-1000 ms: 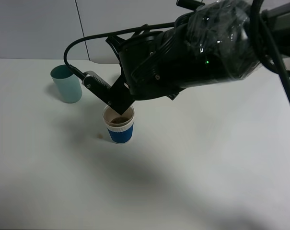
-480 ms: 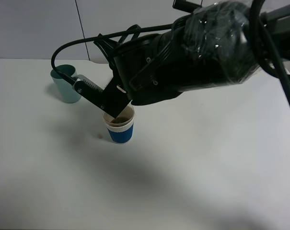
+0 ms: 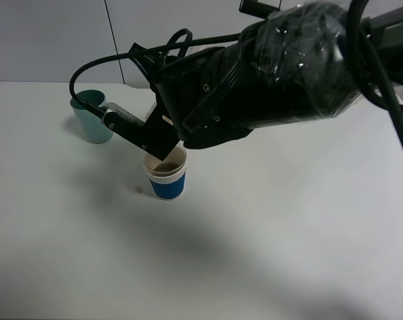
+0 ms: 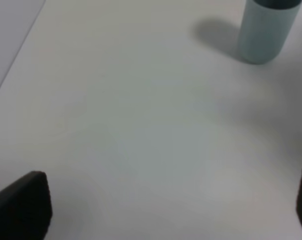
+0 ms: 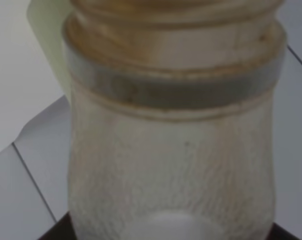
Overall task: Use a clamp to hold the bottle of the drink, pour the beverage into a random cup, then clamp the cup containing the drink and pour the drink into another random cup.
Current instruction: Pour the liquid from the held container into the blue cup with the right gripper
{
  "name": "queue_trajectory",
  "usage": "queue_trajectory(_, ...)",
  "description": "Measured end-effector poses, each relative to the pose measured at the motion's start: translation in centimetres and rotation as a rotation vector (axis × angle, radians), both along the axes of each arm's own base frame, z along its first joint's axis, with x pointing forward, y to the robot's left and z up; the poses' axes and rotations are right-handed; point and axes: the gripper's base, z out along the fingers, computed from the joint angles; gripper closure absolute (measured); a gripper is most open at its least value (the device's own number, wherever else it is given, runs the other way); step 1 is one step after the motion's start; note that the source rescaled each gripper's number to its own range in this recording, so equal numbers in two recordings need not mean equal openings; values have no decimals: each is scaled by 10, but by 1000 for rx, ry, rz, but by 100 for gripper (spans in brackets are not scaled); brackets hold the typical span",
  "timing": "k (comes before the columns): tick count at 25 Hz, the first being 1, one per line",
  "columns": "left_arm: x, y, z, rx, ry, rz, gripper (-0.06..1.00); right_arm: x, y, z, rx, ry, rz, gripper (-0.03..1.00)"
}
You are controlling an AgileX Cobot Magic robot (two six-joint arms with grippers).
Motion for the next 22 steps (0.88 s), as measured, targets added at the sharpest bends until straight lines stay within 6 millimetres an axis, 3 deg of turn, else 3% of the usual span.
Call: queue_trajectory(22,0,0,0,0,0,0,-6,-1,6,6,53,-66,22,97)
